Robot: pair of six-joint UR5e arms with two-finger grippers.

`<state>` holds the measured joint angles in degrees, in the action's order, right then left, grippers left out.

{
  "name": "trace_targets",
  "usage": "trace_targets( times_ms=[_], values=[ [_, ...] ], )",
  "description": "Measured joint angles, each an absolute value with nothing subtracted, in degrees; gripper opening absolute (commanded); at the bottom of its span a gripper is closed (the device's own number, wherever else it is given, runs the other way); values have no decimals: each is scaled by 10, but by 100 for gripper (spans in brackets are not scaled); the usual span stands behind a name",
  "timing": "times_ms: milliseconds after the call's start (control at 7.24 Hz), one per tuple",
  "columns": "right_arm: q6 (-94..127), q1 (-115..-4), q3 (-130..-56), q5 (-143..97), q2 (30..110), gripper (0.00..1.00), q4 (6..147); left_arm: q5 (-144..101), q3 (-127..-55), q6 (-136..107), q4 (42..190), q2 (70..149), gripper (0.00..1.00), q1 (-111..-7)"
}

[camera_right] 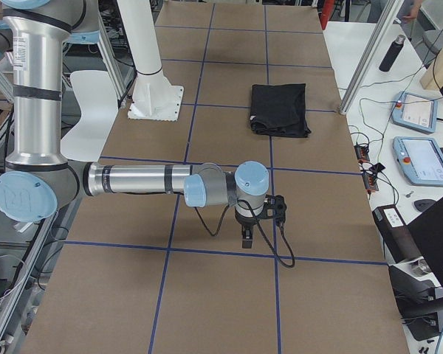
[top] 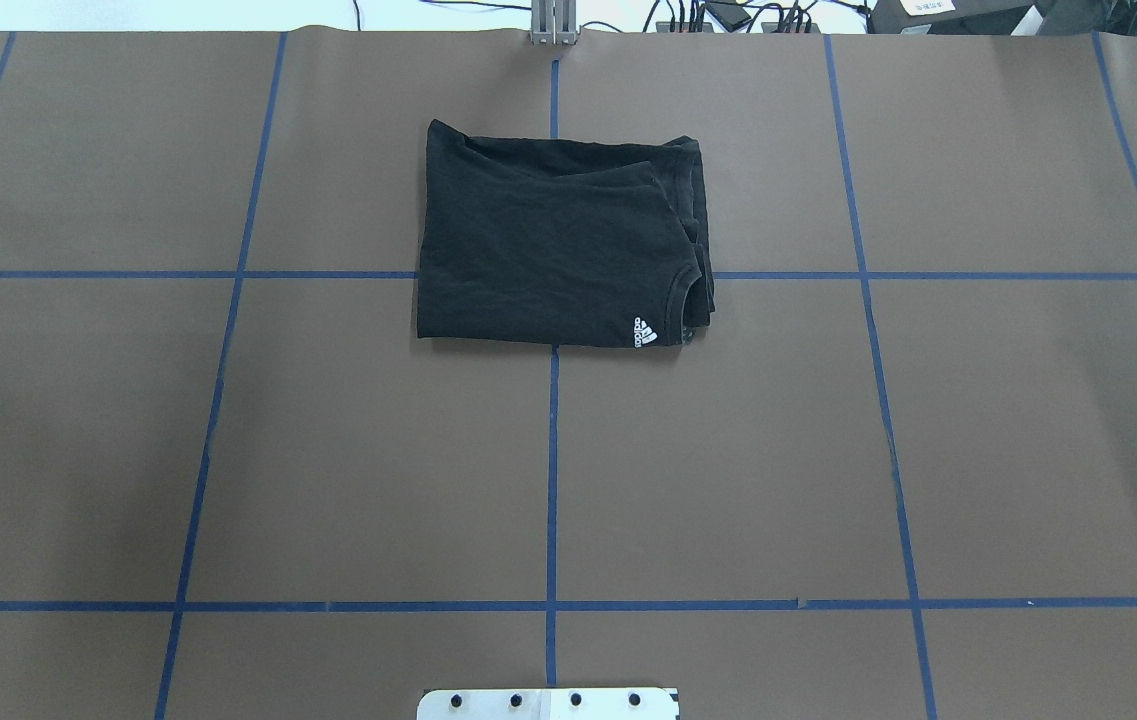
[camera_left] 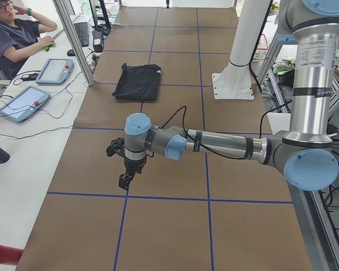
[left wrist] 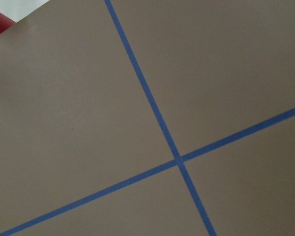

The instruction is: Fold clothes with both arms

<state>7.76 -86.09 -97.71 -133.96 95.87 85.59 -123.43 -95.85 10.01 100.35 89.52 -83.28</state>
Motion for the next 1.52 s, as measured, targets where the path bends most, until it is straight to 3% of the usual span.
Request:
trace_targets(
  times_ms=[552,1519],
  values=[
    [82,-862,-1009,-1350,981,100,905,-1292,-964,111,931,885,100,-867],
    [74,-876,-1084,-1304,1012,100,920,-1299,-965,112,931,868,100,-885]
  ],
)
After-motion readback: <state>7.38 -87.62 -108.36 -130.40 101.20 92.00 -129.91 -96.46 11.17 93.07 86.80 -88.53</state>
